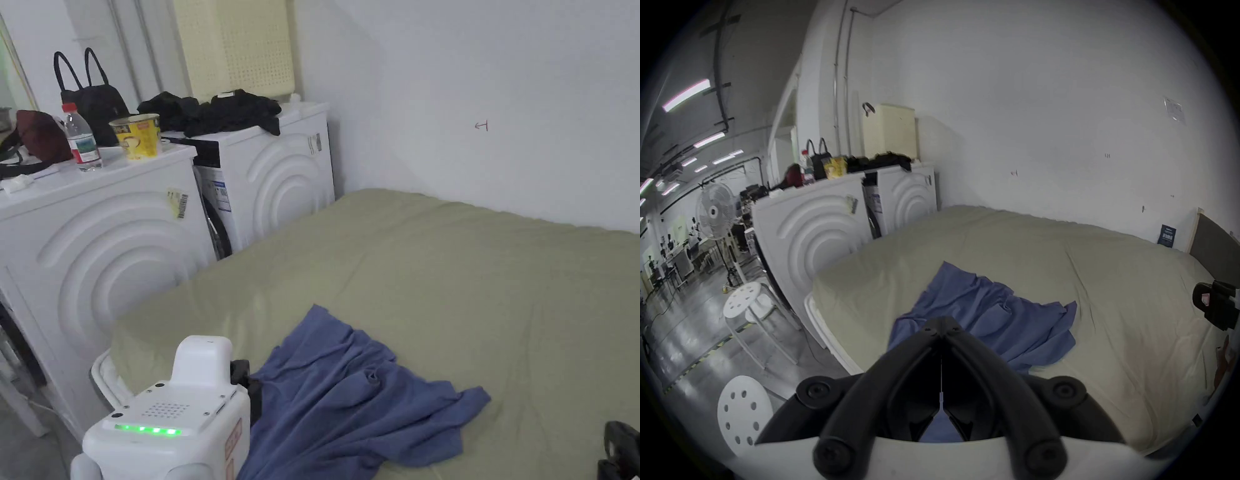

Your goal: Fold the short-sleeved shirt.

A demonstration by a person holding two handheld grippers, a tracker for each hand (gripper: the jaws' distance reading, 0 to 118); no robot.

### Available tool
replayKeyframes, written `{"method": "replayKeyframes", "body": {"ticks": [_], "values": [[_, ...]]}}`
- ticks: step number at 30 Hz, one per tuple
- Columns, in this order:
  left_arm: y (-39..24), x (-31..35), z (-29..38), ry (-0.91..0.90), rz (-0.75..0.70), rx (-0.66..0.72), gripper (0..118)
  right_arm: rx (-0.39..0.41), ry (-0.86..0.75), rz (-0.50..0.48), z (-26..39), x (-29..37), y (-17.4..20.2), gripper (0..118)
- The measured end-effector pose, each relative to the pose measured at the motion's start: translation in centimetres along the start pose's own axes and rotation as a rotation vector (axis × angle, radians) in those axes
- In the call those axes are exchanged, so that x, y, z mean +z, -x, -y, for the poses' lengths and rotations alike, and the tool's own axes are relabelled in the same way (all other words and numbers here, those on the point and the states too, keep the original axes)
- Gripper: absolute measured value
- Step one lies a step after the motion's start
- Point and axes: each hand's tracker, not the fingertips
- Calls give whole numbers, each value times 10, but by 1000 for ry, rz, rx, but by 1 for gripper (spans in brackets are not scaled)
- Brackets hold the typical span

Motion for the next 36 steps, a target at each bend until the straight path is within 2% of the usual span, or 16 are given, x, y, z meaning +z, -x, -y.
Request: {"method": "replayKeyframes", "body": {"ticks": [5,8,9,11,12,13,17,24,25,26,27,28,30,32,33,36], "values": [[-7,-78,14,194,107,34,0,16,58,18,13,-5,-2,1],[-12,-136,21,361,130,-9,0,23,104,11,23,-10,0,1],[-12,-149,24,393,121,-7,13,26,117,10,26,-12,0,1],[-12,-178,30,470,143,-21,97,41,138,7,34,-15,2,1],[-11,-191,33,510,162,-25,118,43,149,8,36,-16,3,1],[-13,-204,38,583,158,-37,114,38,162,-1,39,-19,2,1],[-15,-240,54,691,162,-69,115,-5,209,-14,50,-27,1,1],[-26,-260,69,772,177,-115,112,-8,269,-3,65,-28,-3,1],[-26,-257,63,780,178,-112,100,-17,276,0,66,-27,-5,1],[-25,-252,57,763,173,-116,81,-34,288,2,68,-25,-8,1],[-25,-247,51,728,169,-126,48,-56,293,2,69,-23,-10,1],[-26,-241,44,683,172,-128,0,-78,291,3,69,-21,-12,1],[-24,-238,41,733,167,-53,0,-90,286,9,70,-13,-17,1],[-27,-228,36,698,170,-88,0,-87,288,25,71,-1,-22,1],[-27,-223,25,604,128,-154,0,-85,286,27,72,6,-26,1],[-41,-206,-1,564,159,-132,0,-83,271,61,74,27,-40,1]]}}
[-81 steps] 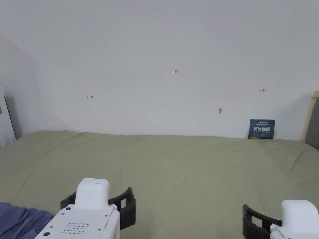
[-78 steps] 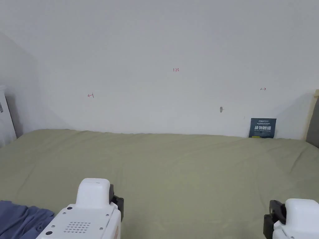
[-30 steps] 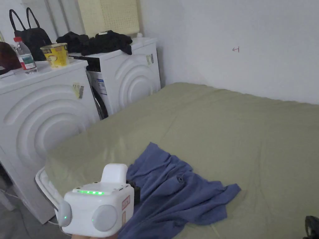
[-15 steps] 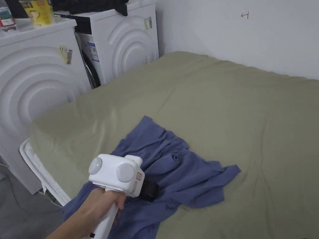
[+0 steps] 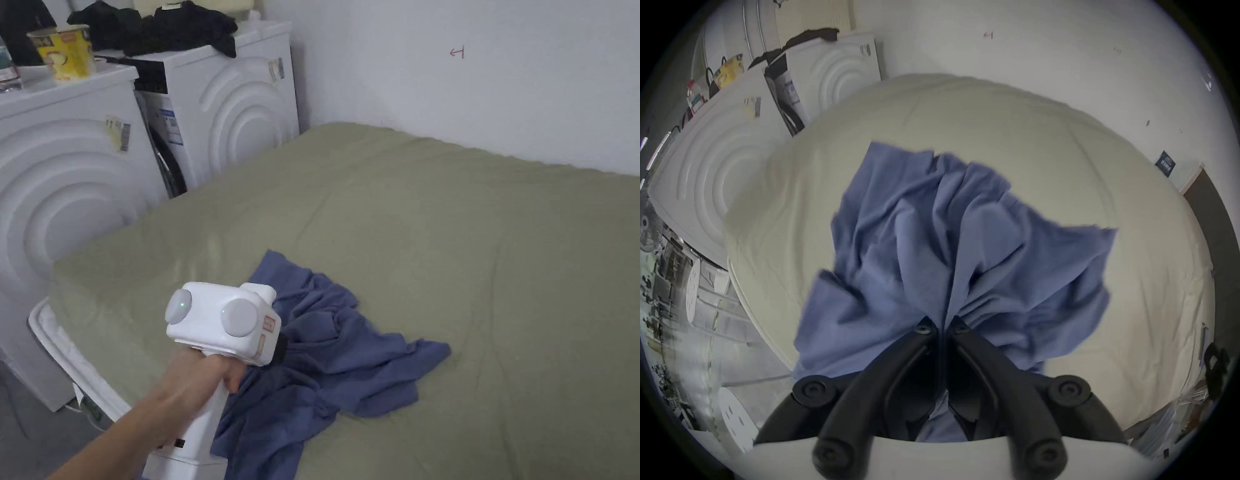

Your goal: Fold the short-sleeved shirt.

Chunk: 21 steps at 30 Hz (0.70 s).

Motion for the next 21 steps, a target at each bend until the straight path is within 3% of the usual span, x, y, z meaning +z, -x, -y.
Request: {"method": "replayKeyframes", "body": {"ticks": [9,17,21], "values": [[-116,106,-69,-183,148,-173,0,-114,-46,99,21,57,-51,1],[-303,170,-106,-303,351,-409,0,-209,-95,218,44,111,-95,1],[-416,194,-94,-314,481,-494,0,-259,-95,303,60,133,-117,1]]}}
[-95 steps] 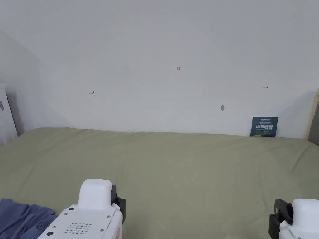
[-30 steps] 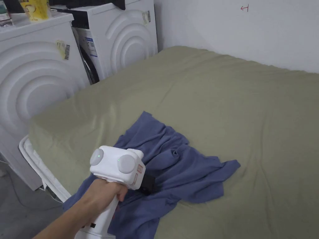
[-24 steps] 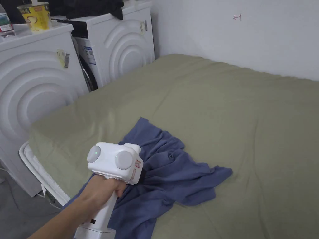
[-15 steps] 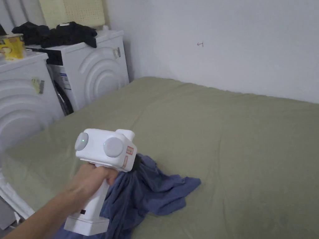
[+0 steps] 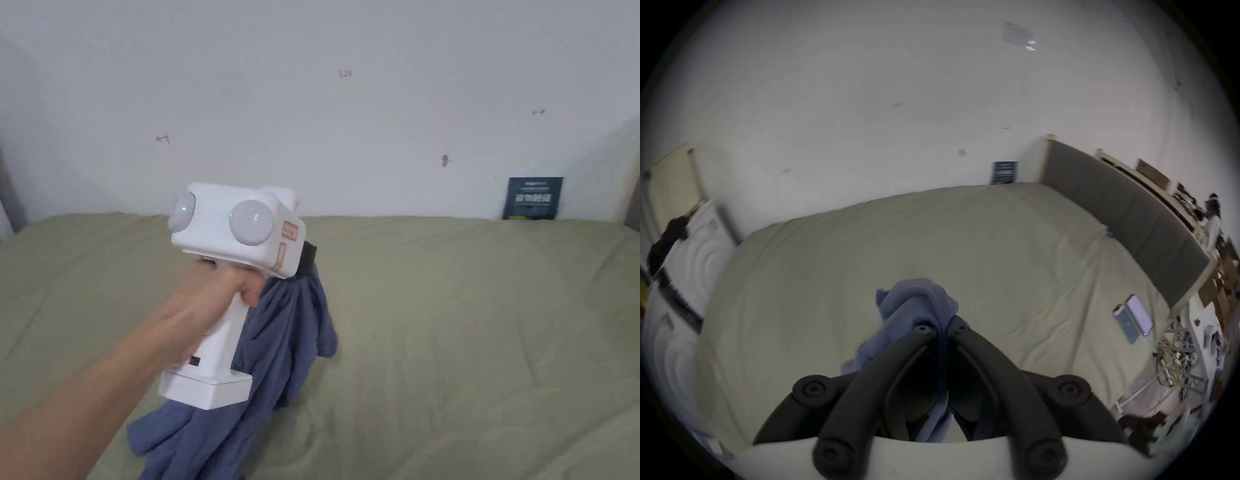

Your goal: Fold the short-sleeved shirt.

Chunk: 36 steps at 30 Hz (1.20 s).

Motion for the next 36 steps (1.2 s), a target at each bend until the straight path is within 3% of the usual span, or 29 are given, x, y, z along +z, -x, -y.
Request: {"method": "replayKeyframes", "body": {"ticks": [6,14,16,17,18,19,21,23,28,29,34,36], "values": [[-114,-87,-34,28,223,-80,0,-62,28,111,11,6,-43,1],[-182,-267,54,318,135,-142,0,-96,95,159,20,-16,-75,1],[-179,-294,78,379,100,-141,0,-107,112,157,22,-23,-80,1],[-178,-274,88,383,102,-138,1,-111,121,156,22,-27,-82,1],[-176,-275,94,378,115,-135,6,-110,126,156,23,-31,-83,1],[-174,-277,99,383,121,-130,29,-107,132,158,23,-35,-84,1],[-168,-287,109,331,153,-115,111,-102,139,154,22,-40,-84,1],[-160,-283,111,320,145,-114,118,-99,142,151,21,-44,-84,1],[-130,-233,126,198,133,-128,113,-88,115,141,11,-42,-80,1],[-125,-187,105,159,134,-115,113,-81,101,136,7,-41,-79,1],[-68,-41,125,-47,37,-20,109,-29,28,109,-13,-29,-67,1],[-47,19,146,-129,-30,52,98,-18,-4,90,-18,-22,-62,1]]}}
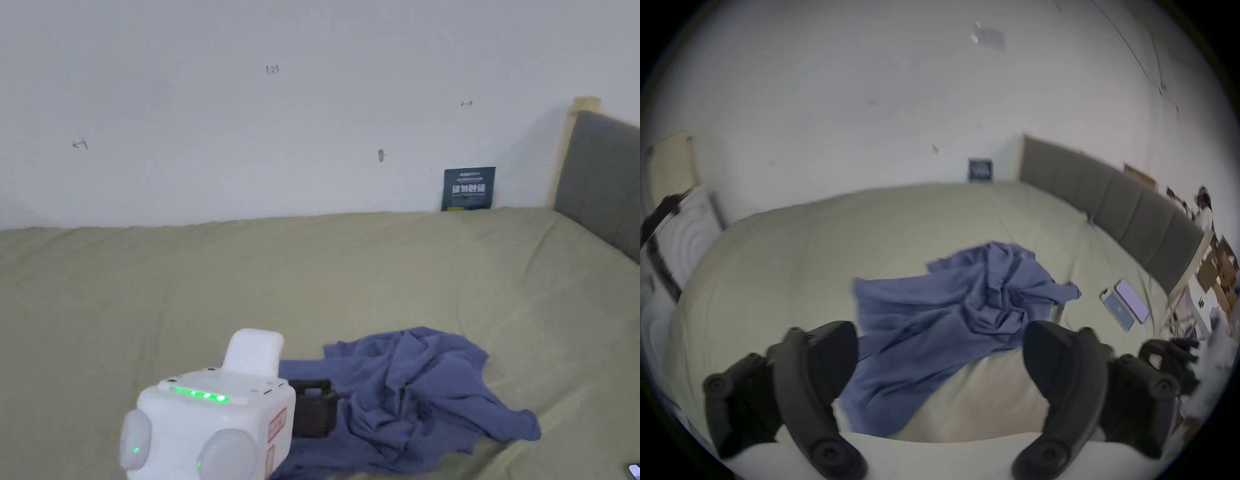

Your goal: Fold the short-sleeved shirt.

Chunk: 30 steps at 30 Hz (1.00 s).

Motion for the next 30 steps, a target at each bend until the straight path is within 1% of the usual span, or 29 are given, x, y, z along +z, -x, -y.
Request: {"method": "replayKeyframes", "body": {"ticks": [1,2,3,4,6,7,9,13,19,23,30], "values": [[10,24,12,-46,-7,27,85,2,-8,-6,-2,3,3,1],[20,49,21,-59,-30,53,64,1,-19,-9,-3,7,5,1],[27,71,33,-86,-58,82,26,0,-27,-14,-4,10,8,1],[32,89,43,-107,-81,86,0,3,-33,-19,-4,13,10,1],[38,110,69,-193,-141,88,0,5,-54,-18,-3,21,15,1],[40,121,78,-182,-219,57,0,4,-61,-19,-2,26,17,1],[45,138,92,-194,-255,68,0,-1,-79,-22,-1,35,22,1],[58,152,108,-194,-266,135,0,4,-112,-19,0,48,29,1],[67,155,114,-209,-285,136,0,32,-125,-17,-4,55,37,1],[72,156,116,-204,-281,167,0,30,-129,-17,-8,55,38,1],[76,147,112,-207,-287,165,0,39,-144,-15,-15,50,40,1]]}}
